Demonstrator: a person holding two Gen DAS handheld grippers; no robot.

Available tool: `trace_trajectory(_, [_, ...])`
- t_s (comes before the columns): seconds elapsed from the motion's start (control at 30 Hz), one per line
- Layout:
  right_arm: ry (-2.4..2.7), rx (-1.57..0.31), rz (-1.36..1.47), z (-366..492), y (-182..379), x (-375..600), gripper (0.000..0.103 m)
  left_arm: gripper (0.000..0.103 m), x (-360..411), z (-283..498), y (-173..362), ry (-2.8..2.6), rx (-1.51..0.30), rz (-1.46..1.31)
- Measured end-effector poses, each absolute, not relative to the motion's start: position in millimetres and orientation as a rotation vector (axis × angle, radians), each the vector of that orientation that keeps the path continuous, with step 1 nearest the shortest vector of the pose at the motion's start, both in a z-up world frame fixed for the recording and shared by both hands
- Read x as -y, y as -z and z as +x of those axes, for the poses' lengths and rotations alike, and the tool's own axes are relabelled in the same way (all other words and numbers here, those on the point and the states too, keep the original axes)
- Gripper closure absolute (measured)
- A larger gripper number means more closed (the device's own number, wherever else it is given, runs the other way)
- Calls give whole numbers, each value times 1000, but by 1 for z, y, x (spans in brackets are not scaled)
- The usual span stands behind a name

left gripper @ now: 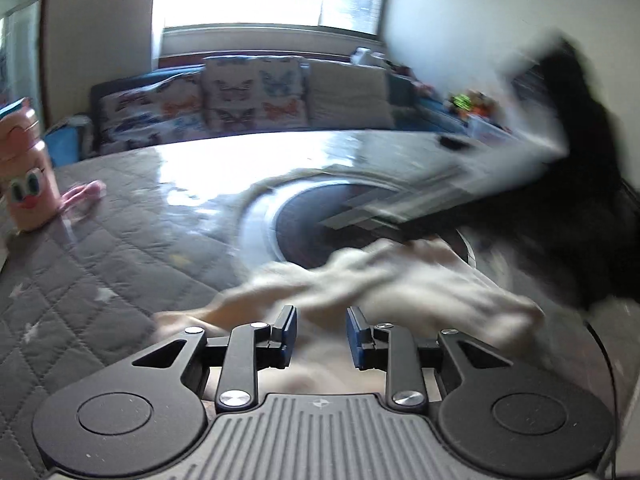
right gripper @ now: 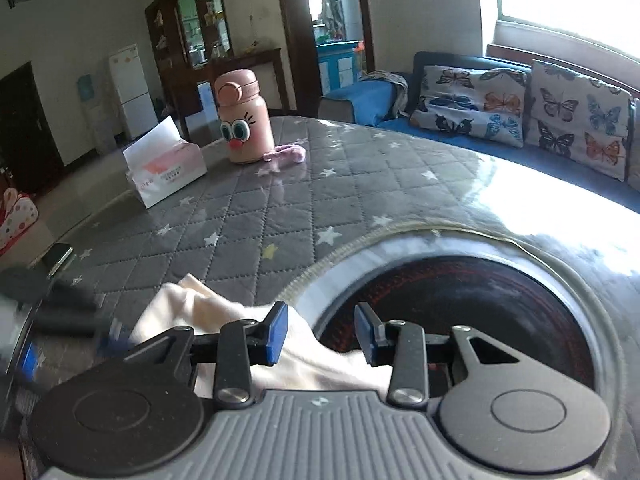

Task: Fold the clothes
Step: 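Fold the bundle over with the right gripper while the left gripper holds it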

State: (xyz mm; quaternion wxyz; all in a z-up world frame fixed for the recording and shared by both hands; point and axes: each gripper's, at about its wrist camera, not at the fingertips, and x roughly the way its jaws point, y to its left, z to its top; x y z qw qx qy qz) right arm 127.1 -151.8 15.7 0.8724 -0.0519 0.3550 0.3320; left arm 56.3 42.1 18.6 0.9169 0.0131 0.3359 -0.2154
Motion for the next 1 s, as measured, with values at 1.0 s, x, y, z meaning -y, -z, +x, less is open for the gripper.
trace_trajectory(1.0, [-575,-786,-30,99,10,212,74,88,-56,64,-9,296,-716,18])
